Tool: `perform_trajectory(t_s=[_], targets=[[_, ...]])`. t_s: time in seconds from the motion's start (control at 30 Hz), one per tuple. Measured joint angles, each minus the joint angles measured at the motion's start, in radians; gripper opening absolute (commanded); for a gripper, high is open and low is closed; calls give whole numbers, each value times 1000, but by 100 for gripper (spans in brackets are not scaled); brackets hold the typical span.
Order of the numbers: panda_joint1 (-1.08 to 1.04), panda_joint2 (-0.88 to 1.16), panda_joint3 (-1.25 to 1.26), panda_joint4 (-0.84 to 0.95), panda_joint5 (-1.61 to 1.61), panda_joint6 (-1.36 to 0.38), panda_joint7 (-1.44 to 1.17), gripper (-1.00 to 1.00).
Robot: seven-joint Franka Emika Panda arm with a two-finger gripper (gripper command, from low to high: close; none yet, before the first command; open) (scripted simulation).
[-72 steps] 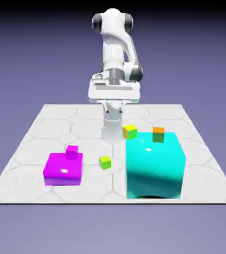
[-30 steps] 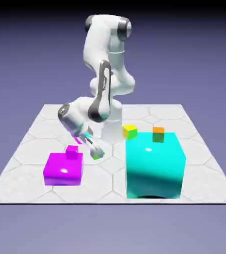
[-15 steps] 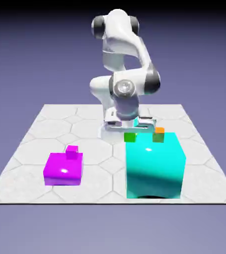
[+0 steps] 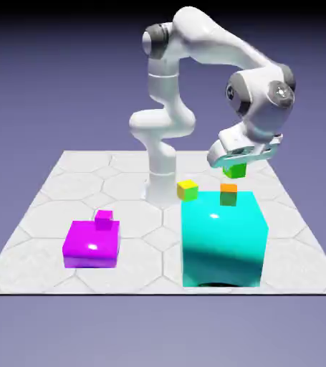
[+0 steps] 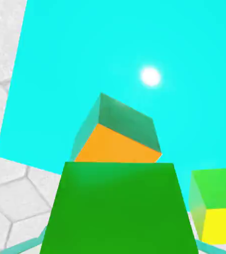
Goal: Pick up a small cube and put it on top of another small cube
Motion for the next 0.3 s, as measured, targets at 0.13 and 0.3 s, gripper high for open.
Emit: perform_trajectory(t_s=[0.13, 0.3], targets=[[0, -8, 0, -57, 0, 48, -2, 100], [-1, 18, 1, 124, -6, -106, 5, 100]])
